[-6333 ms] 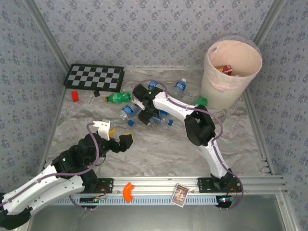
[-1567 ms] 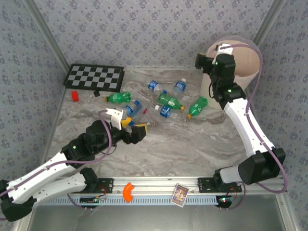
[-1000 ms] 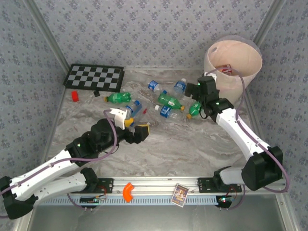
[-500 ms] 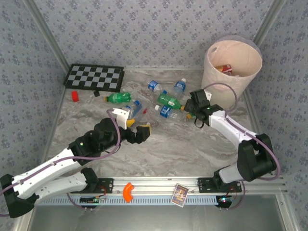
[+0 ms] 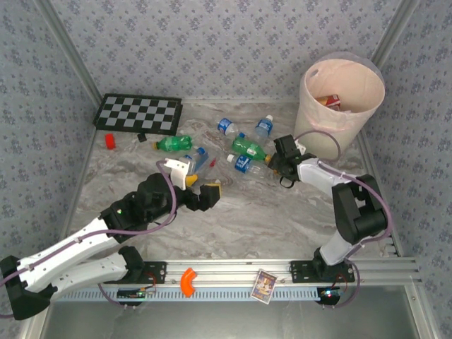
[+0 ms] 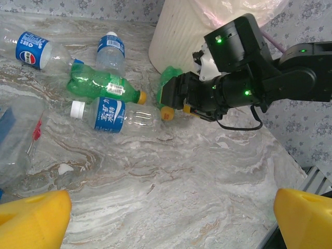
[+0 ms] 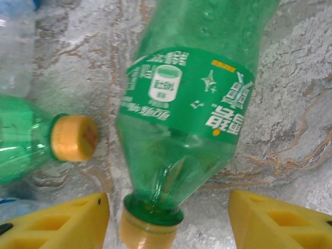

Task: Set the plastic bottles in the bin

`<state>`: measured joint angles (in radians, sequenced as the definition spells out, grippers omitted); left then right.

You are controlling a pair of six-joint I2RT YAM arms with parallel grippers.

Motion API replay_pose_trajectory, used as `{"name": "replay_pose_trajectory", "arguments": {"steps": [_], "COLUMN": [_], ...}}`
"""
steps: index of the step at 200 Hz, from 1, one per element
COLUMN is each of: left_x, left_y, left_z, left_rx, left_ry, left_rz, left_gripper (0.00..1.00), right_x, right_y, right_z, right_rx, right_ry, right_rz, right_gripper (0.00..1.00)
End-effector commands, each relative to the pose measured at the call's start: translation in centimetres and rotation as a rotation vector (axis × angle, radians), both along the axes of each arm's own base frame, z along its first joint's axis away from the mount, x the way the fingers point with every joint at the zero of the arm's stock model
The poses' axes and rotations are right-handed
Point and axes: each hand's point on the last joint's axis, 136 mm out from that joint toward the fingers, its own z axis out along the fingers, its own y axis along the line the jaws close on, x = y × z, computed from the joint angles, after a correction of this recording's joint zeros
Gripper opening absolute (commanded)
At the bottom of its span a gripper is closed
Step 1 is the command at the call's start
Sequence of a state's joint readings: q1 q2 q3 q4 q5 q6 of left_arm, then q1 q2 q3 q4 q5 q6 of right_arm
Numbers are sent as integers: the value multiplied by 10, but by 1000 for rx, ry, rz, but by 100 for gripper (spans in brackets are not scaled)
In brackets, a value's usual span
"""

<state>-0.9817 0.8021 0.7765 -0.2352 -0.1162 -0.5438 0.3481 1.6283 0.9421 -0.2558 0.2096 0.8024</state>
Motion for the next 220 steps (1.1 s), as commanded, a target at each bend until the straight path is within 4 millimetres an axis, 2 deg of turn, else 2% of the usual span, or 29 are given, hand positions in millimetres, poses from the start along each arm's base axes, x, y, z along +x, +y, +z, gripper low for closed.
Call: {"name": "replay_pose_trajectory", "arguments": {"steps": [1,49,72,113,132,152,182,220], "left_x": [-1,-1,-1,-1,-2,-2,-2,-2], "left_y": [3,5,4,4,4,5,6,7], "left_z": [10,9,8,9,9,9,10,9], "left_rx": [-30,-26,-25,-27,-29,-29,-32,-35], "left_ry": [-13,-15,-14,-15,-14,-13,-16,-18], "left_rz": [2,9,7,5,6,6,9,12], "left_gripper": [100,100,100,100,100,100,100,100], "right_x": [1,3,4,1,1,1,-1,-6], "right_y": [-3,-5,-5,-2,0,4,11,20], "right_z": [-12,-20,-21,-25,-22,-13,12,58], "right_rx": [27,3,-13,-30,-45,-65,-112,-170], "right_ry": [27,35,29,43,36,16,-34,-131], "right_rz": [-41,-36,-18,9,30,53,92,153], "right_gripper": [59,57,51,53,47,34,33,33]}}
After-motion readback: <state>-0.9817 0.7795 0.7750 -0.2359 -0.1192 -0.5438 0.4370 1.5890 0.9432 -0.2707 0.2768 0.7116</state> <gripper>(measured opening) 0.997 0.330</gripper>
